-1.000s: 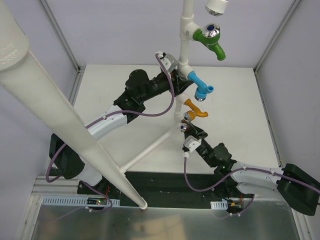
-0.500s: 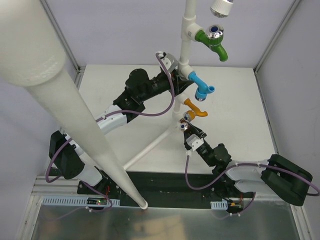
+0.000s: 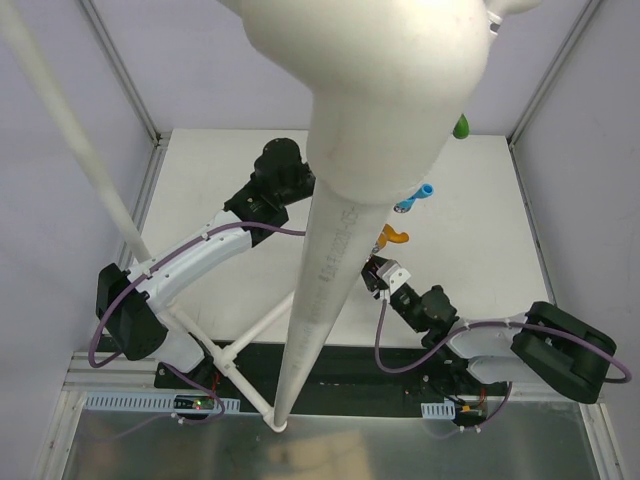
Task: Install the water faucets
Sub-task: Install the water faucet onto the adaptor.
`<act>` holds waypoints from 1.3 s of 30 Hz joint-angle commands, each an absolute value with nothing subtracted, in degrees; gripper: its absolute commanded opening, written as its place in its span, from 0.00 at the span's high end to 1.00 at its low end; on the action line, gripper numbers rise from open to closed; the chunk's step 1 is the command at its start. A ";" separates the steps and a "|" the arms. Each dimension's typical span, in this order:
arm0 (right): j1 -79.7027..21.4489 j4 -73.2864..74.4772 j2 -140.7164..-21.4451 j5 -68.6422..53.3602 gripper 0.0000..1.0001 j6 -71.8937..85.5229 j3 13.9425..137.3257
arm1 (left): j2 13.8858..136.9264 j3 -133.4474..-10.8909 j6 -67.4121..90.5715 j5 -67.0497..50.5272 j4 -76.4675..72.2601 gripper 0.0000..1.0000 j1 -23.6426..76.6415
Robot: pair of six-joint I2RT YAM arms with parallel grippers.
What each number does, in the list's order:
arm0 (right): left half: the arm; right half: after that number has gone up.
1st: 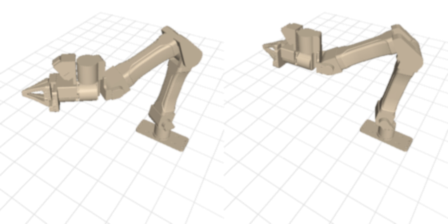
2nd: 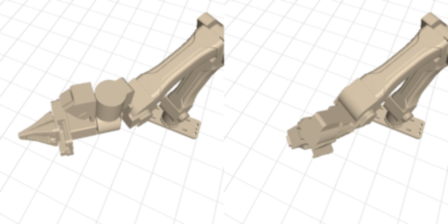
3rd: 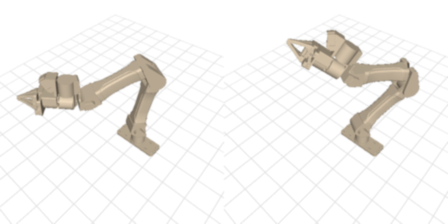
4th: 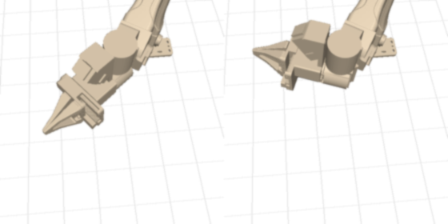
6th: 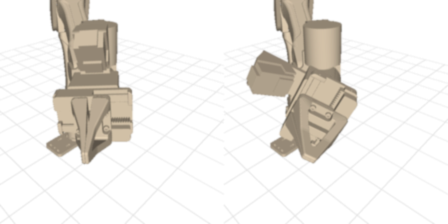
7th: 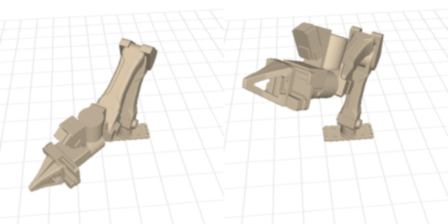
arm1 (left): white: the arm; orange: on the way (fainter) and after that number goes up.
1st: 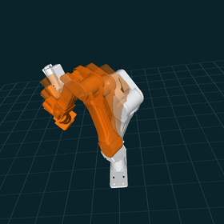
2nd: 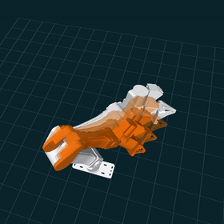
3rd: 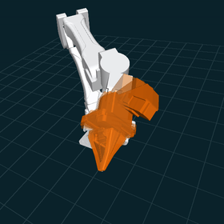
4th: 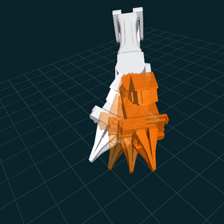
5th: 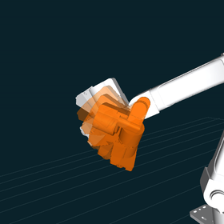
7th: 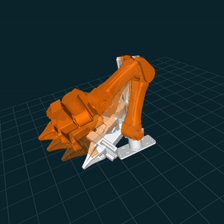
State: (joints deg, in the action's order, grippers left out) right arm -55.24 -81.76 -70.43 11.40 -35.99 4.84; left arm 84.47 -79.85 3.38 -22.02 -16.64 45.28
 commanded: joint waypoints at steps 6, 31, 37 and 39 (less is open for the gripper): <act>-54.84 -84.02 -67.50 13.18 1.00 -32.87 6.86 | 76.20 -83.94 15.47 -30.23 -31.64 1.00 49.13; -58.01 -87.28 -70.67 26.62 1.00 -16.53 10.20 | 73.57 -83.67 16.26 -28.22 -31.73 1.00 49.04; -59.24 -87.10 -69.08 27.86 1.00 -17.92 9.41 | 72.60 -83.67 17.05 -26.81 -31.73 1.00 48.52; -59.41 -86.75 -68.56 28.30 1.00 -19.33 9.32 | 72.07 -83.76 17.23 -26.28 -31.47 1.00 48.25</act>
